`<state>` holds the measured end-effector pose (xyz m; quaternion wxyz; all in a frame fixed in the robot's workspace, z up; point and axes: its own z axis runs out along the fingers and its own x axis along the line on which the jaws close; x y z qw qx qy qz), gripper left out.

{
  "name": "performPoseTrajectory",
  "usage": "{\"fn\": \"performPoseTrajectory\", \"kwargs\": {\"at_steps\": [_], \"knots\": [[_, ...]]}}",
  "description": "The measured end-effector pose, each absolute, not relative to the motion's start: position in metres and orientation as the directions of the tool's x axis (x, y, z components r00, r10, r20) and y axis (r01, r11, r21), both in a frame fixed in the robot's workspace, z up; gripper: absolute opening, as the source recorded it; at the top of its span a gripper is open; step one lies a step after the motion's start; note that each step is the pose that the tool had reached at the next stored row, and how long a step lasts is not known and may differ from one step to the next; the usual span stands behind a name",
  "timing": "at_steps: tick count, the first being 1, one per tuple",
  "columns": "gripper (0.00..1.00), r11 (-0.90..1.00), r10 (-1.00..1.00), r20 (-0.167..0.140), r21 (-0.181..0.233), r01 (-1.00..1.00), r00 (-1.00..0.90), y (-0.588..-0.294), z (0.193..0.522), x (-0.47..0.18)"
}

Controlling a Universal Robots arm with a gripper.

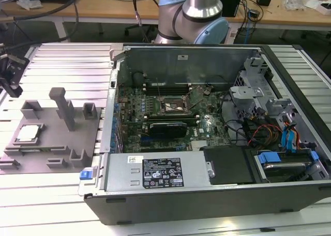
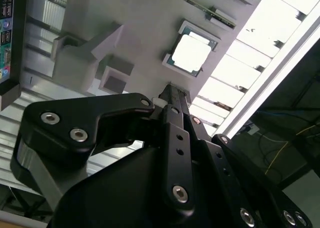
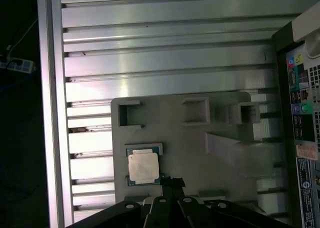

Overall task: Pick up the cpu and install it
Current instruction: 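Reach for the cpu, then pick up the cpu and move it towards the insertion slot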

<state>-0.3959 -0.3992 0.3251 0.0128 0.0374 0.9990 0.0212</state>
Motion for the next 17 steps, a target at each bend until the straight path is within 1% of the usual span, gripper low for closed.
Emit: {"fn": "performPoseTrajectory", "kwargs": {"at_steps": [17], "knots": [[0.11,0.996,0.075,-0.024,0.043,0.074,-0.997,-0.3993,0.3198,-0.3986]]}}
